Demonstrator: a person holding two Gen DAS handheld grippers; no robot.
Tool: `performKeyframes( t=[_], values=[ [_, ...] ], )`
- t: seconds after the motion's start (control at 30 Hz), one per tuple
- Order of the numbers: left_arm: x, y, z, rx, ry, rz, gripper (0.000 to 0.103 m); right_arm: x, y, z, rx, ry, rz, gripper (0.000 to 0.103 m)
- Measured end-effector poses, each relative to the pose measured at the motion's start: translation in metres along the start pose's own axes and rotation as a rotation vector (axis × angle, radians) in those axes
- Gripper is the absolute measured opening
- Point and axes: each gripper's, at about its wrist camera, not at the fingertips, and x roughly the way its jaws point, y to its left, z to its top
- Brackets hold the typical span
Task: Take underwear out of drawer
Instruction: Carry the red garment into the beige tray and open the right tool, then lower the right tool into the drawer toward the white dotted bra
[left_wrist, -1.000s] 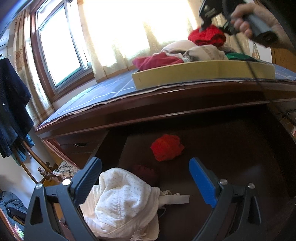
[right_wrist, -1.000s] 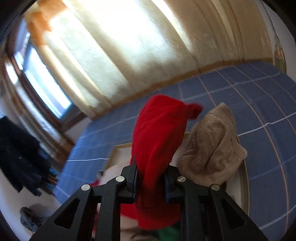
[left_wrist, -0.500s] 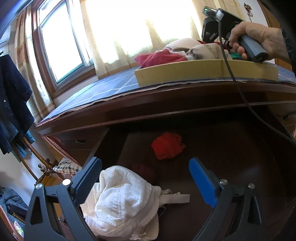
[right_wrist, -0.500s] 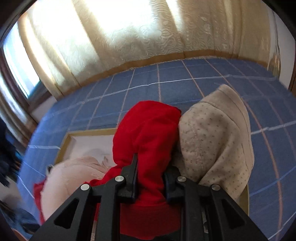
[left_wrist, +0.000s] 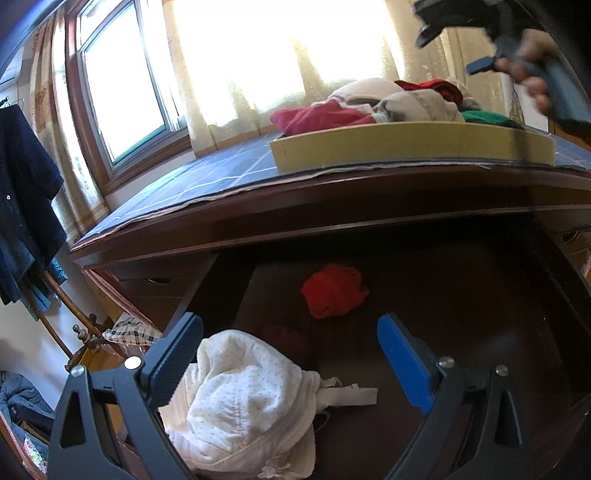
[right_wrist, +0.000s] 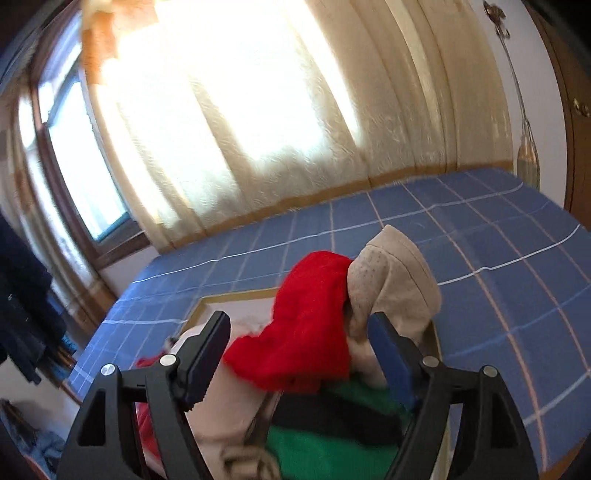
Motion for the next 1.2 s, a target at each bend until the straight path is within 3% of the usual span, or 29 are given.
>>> performKeyframes(
  t=[0.13,0.33,0.5,0.7,0.87,1.2],
  values=[
    [0.0,0.0,0.0,-0.002,0.001,0.004,0.097,-0.04,0.011,-0.028,-0.067,-0.023,0.027,0.079],
    [0.0,-0.001,0.0,-0.005,0.0,0.007,0.097,-0.076,0.02,-0.091,-0.133,0.033,0.08,0.079],
    [0.0,-0.002,0.0,-0.005,0.002,0.019,0.097,-0.092,0.017,-0.141,-0.115,0.064,0.089,0.079],
    [0.0,-0.002,0.0,-0.004,-0.001,0.035,0.097,-0.092,0.007,-0.194,-0.069,0.114,0.049,0.079],
    [0.001,-0.002,0.001,-0.013,0.003,0.041,0.097,-0.076,0.005,-0.234,-0.072,0.205,0.02,0.079],
    [0.0,0.001,0.0,-0.025,-0.008,0.032,0.097,-0.052,0.004,-0.257,-0.045,0.331,0.039,0.079]
  ],
)
